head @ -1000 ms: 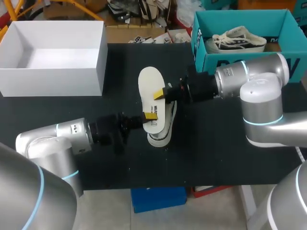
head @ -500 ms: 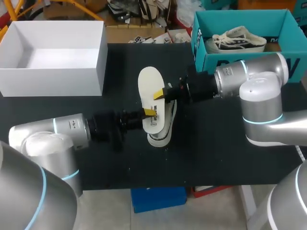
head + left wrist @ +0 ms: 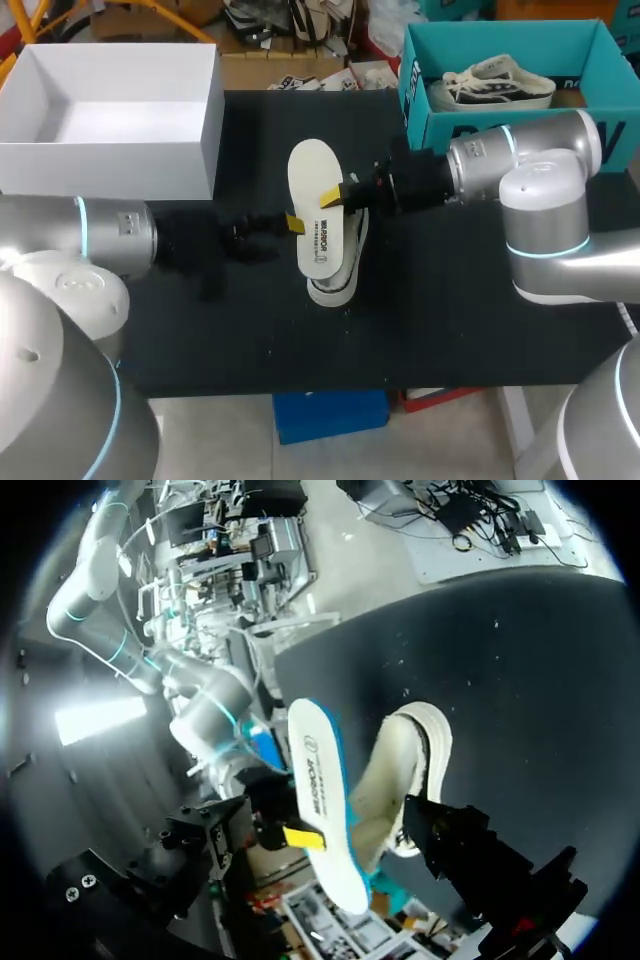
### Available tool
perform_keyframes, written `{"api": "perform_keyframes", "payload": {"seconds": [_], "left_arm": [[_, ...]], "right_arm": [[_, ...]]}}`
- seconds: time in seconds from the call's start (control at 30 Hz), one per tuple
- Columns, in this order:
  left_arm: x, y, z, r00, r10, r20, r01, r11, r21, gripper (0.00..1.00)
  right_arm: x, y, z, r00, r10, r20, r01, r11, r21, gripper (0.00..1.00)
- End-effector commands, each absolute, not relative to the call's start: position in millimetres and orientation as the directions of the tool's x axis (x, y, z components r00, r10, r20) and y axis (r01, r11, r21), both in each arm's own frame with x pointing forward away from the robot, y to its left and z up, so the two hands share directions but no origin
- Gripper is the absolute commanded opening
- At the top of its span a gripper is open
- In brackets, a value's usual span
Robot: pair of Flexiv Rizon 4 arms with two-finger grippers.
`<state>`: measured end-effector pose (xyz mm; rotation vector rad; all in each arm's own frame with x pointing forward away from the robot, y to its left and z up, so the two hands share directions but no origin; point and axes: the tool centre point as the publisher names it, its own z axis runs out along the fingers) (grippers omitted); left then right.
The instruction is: Take the shoe out of the shoebox, open the shoe tongue, remove and reinsert the insole, then place the shoe into the shoebox
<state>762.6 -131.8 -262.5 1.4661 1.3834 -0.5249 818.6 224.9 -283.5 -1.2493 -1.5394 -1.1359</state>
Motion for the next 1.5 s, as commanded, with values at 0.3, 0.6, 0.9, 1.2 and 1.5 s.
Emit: {"api": "perform_keyframes", "payload": {"seconds": [0.3, 0.6, 0.9, 1.2, 1.5], "left_arm": [[771.4, -126.4, -235.7, 0.331, 0.874, -0.356, 0.880, -0.149, 0.452, 1.00], [771.4, -126.4, -235.7, 0.331, 0.874, -0.356, 0.880, -0.149, 0.452, 1.00], [775.6, -153.1, -234.7, 0.106, 0.975, -0.198, 0.976, -0.064, 0.207, 1.00], [775.5, -154.8, -230.0, 0.060, 0.993, -0.098, 0.974, -0.037, 0.222, 1.00], [775.5, -154.8, -230.0, 0.060, 0.993, -0.098, 0.974, -0.037, 0.222, 1.00]], "right_arm": [[818.5, 226.1, -283.9, -0.160, 0.235, 0.959, 0.985, 0.095, 0.141, 0.00], [818.5, 226.1, -283.9, -0.160, 0.235, 0.959, 0.985, 0.095, 0.141, 0.00], [818.5, 226.1, -283.9, -0.160, 0.235, 0.959, 0.985, 0.095, 0.141, 0.00], [818.5, 226.1, -283.9, -0.160, 0.235, 0.959, 0.985, 0.095, 0.141, 0.00], [818.5, 226.1, -283.9, -0.160, 0.235, 0.959, 0.985, 0.095, 0.141, 0.00]]}}
